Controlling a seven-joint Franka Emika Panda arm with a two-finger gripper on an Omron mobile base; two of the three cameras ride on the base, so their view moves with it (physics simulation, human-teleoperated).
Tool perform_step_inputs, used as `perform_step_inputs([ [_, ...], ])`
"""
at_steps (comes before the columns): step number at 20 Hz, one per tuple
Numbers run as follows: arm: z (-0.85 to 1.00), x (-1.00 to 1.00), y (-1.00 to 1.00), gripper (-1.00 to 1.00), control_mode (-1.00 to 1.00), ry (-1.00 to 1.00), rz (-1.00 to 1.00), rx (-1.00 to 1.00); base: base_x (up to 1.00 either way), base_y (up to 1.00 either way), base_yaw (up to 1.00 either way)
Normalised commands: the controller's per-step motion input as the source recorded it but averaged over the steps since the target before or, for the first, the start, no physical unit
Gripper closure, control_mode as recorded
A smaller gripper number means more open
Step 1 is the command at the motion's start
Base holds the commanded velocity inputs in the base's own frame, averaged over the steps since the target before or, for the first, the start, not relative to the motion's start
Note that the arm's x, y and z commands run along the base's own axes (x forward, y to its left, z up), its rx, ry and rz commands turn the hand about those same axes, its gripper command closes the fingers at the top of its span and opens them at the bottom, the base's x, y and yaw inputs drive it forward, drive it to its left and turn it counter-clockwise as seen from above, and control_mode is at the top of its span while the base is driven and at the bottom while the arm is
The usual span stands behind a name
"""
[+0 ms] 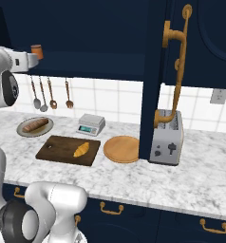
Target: From the different types of pastries on the counter, select a croissant and place it on the cutting board. Then retrieve a jar of jam from the cabinet and place it alongside the croissant on the cutting board.
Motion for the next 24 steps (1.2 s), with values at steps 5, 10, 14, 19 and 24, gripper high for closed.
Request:
perform_step_inputs([
  [5, 0.0, 0.04, 0.0, -1.0, -1.0, 0.05, 0.04, 0.0, 0.0, 0.0, 0.0],
  [10, 0.0, 0.02, 0.0, -1.0, -1.0, 0.0, 0.0, 0.0, 0.0, 0.0, 0.0],
  [14, 0.0, 0.39, 0.0, -1.0, -1.0, 0.0, 0.01, 0.0, 0.0, 0.0, 0.0],
  [19, 0.0, 0.1, 0.02, -1.0, -1.0, 0.0, 0.01, 0.0, 0.0, 0.0, 0.0],
  [24, 0.0, 0.03, 0.33, -1.0, -1.0, 0.0, 0.07, -0.03, 0.0, 0.0, 0.0],
])
